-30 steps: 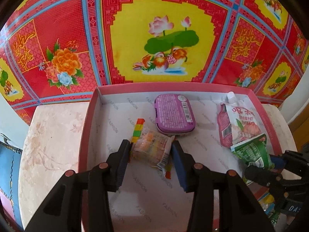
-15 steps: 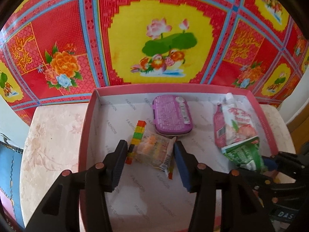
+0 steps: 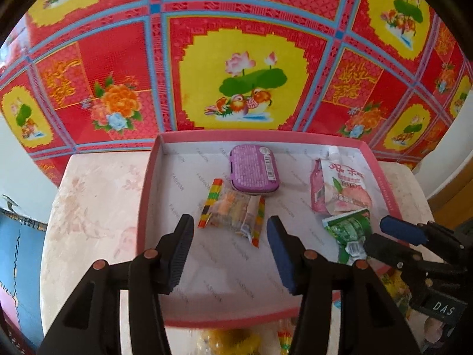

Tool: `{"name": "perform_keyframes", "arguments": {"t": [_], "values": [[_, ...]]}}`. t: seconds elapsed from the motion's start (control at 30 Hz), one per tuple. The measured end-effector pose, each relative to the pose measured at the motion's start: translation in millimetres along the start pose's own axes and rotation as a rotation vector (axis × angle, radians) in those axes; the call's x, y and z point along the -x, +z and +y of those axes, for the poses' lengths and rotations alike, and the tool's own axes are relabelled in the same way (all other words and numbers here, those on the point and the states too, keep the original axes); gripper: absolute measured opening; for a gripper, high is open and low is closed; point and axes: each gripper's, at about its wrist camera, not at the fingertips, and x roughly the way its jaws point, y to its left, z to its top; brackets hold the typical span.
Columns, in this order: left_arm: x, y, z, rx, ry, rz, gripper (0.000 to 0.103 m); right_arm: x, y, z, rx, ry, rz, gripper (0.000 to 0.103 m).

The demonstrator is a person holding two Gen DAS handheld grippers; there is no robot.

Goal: Organize snacks
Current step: 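Open the left tool on the candy pack while the right tool releases the green bag, then grasp the yellow snack pack with the left tool while the right tool grasps the large green pea bag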

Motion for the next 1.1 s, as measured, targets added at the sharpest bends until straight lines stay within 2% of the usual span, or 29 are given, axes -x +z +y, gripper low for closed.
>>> {"name": "perform_keyframes", "arguments": {"t": [0.07,0.33,0.7,1.1], "values": [[12,-14,0,0.002,-0.001,-0.004,0.054,8,-3,0,-0.005,0.001,-0.009,0.048],[39,-36,7,0.035,-0.006,0.0,0.054,39,-23,1,-0.032,0.0,-0.045,0.049],[55,-65,12,0.049,-0.008,0.03,0.054,62,-54,-9,-0.07,-0.019,-0.053,0.049],[61,-94,8,0.09,-0.033,0.103,0.054,77,-80,-20,-0.088,-0.031,-0.053,0.049]]}}
